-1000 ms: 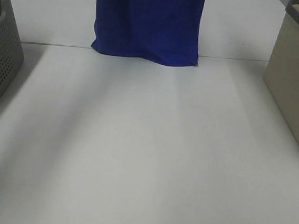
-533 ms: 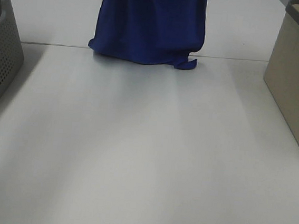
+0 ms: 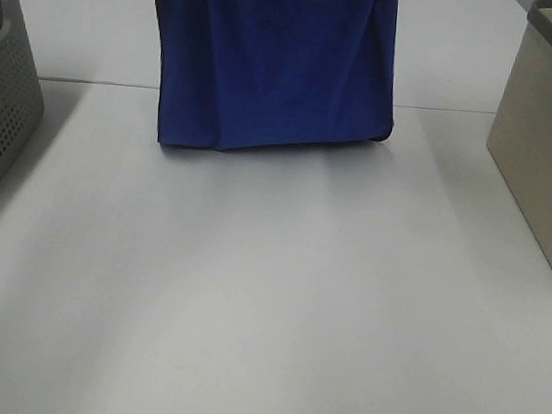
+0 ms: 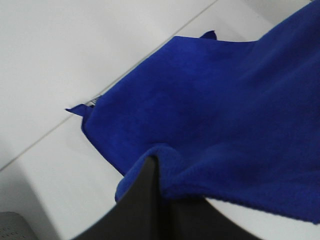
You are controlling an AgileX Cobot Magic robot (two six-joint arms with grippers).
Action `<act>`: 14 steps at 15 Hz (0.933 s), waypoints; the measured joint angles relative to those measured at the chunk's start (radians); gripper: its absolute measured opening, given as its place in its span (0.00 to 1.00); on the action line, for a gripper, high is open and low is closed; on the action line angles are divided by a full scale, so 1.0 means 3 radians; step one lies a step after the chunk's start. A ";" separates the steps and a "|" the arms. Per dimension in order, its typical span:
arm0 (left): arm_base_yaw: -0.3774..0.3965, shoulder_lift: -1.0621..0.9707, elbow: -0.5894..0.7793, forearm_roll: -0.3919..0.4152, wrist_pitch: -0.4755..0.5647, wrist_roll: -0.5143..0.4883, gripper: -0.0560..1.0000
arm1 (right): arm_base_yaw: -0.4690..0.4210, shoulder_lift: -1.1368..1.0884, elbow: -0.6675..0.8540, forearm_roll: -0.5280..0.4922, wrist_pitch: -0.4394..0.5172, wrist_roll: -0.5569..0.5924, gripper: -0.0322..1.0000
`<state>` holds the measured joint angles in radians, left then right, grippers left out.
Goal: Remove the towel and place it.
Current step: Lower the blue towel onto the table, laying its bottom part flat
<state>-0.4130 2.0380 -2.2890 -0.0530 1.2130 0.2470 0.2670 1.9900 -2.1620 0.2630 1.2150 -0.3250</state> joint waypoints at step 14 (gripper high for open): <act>-0.0017 -0.2040 0.3370 -0.0707 -0.0023 -0.0557 0.05 | 0.0003 -0.1987 0.3170 0.0417 -0.0007 0.0357 0.05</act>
<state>-0.4180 1.4260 -1.2780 -0.2650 1.2060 0.0800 0.2680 1.3940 -1.2110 0.3880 1.2130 -0.2180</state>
